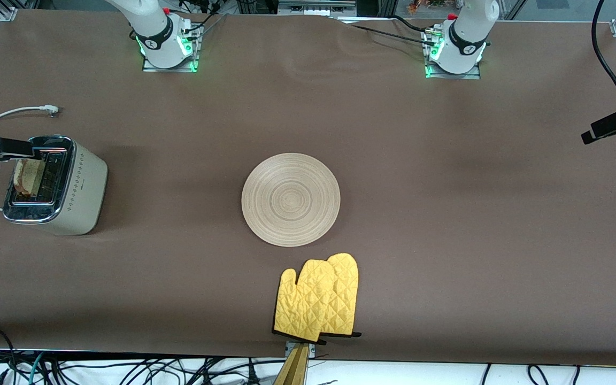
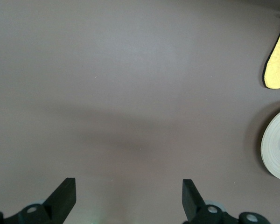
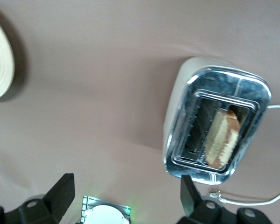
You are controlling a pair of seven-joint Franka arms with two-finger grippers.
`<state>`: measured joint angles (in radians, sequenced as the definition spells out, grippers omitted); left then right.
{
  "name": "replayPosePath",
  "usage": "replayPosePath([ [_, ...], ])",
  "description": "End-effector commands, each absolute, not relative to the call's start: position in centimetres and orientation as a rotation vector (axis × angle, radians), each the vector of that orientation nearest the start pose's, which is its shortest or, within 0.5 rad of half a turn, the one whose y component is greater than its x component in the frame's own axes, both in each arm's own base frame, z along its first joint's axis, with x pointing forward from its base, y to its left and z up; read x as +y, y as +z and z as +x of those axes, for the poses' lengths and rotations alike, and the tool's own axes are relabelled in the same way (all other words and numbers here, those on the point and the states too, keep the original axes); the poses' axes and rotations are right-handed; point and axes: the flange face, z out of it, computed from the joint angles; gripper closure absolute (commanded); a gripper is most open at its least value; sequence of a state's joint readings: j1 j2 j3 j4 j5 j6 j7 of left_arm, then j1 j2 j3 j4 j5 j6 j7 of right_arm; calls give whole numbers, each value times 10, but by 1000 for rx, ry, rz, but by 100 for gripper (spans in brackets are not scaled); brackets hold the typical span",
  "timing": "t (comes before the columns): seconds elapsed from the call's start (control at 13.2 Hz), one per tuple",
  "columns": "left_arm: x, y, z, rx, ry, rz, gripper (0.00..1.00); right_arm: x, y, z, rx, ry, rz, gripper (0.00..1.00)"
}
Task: Move plate and put bread in toaster
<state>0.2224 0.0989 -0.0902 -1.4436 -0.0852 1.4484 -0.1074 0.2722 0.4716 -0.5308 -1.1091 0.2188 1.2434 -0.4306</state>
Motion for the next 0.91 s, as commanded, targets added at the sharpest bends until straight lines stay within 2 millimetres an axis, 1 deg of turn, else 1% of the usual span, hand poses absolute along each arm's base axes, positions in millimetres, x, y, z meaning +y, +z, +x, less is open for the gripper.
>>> replayPosePath([
  [0.0, 71, 624, 569, -347, 137, -3225, 0, -25, 558, 640, -407, 428, -3011, 0],
  [0.08, 71, 624, 569, -347, 137, -3225, 0, -16, 559, 640, -401, 426, -3013, 0],
  [0.15, 71, 624, 569, -347, 137, -3225, 0, 3, 558, 640, -394, 430, -3012, 0],
  [0.23, 71, 624, 569, -347, 137, -3225, 0, 22, 563, 637, -368, 421, -3004, 0],
  [0.3, 71, 624, 569, -347, 137, -3225, 0, 24, 569, 631, -254, 422, -3008, 0],
  [0.38, 71, 624, 569, -347, 137, -3225, 0, 35, 569, 624, -174, 434, -3027, 0],
  [0.46, 72, 624, 569, -347, 136, -3225, 0, 48, 570, 618, -179, 419, -3068, 0],
  [0.53, 73, 624, 569, -349, 136, -3225, 0, 52, 570, 613, -205, 369, -3081, 0],
  [0.68, 73, 624, 569, -349, 136, -3225, 0, 47, 566, 604, -209, 314, -3070, 0],
  [0.76, 72, 624, 569, -347, 136, -3225, 0, 45, 574, 599, -204, 289, -3070, 0],
  [0.84, 72, 624, 569, -347, 136, -3225, 0, 32, 586, 592, -169, 255, -3075, 0],
])
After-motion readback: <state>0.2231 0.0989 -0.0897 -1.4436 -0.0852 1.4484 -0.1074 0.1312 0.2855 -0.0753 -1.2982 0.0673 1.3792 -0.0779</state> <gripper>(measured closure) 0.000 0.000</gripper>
